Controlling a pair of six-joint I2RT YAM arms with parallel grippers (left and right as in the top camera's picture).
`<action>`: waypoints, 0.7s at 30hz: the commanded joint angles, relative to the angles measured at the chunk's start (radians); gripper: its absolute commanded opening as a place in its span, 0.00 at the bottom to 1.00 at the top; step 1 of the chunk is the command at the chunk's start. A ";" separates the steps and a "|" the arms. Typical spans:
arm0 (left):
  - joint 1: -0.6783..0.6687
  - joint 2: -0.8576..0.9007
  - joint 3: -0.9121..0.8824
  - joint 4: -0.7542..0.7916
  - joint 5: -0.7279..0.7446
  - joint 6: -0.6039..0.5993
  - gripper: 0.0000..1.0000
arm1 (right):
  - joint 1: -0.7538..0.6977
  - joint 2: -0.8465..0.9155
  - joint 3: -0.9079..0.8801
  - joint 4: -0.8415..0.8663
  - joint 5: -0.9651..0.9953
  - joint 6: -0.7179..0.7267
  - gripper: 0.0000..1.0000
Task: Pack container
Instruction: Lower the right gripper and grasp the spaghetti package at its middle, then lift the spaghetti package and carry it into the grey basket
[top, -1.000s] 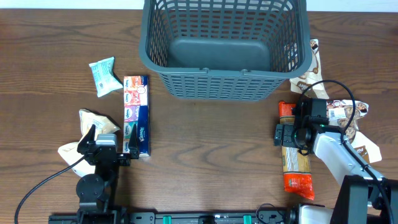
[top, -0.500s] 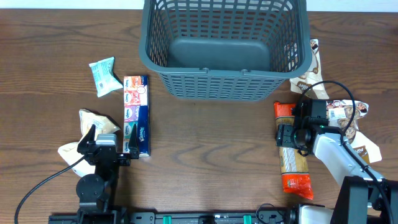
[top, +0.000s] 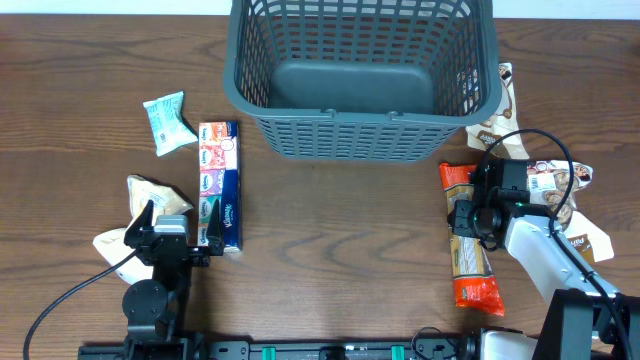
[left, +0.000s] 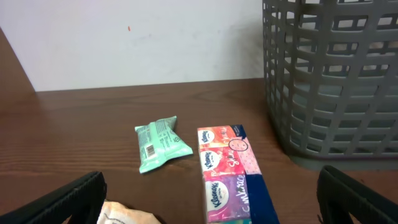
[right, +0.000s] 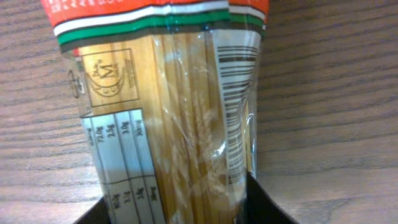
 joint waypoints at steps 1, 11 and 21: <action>0.000 0.000 -0.023 -0.003 -0.018 0.012 0.99 | -0.002 0.027 -0.027 0.003 -0.063 0.007 0.01; 0.000 0.000 -0.023 -0.003 -0.018 0.012 0.99 | -0.002 0.026 -0.006 0.021 -0.061 0.119 0.01; 0.000 0.000 -0.023 -0.003 -0.018 0.012 0.99 | -0.003 -0.038 0.034 0.018 0.000 0.179 0.01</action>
